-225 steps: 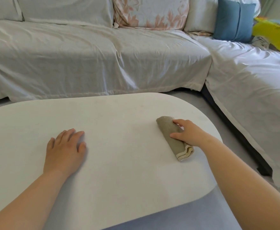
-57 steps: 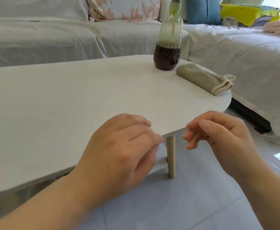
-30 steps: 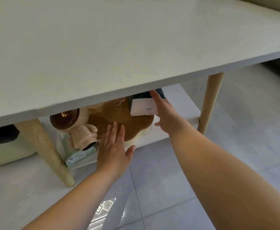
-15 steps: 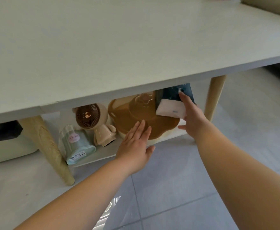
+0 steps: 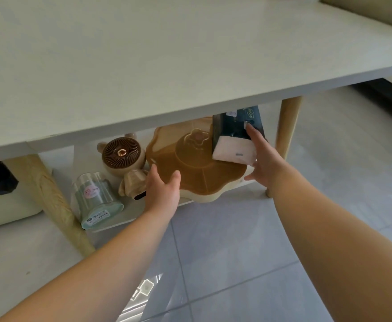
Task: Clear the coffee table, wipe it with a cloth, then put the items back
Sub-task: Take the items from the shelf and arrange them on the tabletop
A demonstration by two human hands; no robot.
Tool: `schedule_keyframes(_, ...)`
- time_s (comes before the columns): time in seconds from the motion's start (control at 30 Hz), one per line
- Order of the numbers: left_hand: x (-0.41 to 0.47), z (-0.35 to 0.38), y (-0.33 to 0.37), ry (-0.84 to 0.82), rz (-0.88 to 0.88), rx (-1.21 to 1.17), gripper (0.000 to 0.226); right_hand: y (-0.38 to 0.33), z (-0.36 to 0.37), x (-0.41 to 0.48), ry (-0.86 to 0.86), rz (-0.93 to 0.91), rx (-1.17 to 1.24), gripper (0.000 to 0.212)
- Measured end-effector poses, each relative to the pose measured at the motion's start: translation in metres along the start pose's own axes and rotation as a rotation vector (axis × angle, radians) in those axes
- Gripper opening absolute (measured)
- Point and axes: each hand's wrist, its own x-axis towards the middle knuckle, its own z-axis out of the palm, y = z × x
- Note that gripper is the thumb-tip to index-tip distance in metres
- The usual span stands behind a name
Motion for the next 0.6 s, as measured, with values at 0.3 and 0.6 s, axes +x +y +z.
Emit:
schedule_keyframes(0.3, -0.002, -0.009, -0.015, -0.06, -0.121, -0.269, 0.04, 0.011, -0.016, -0.011, 0.083, 0.017, 0.014, 0.072)
schedule_keyframes(0.6, -0.016, 0.004, -0.023, -0.021, -0.265, -0.243, 0.056, 0.044, -0.028, -0.049, 0.041, 0.012, 0.073, 0.072)
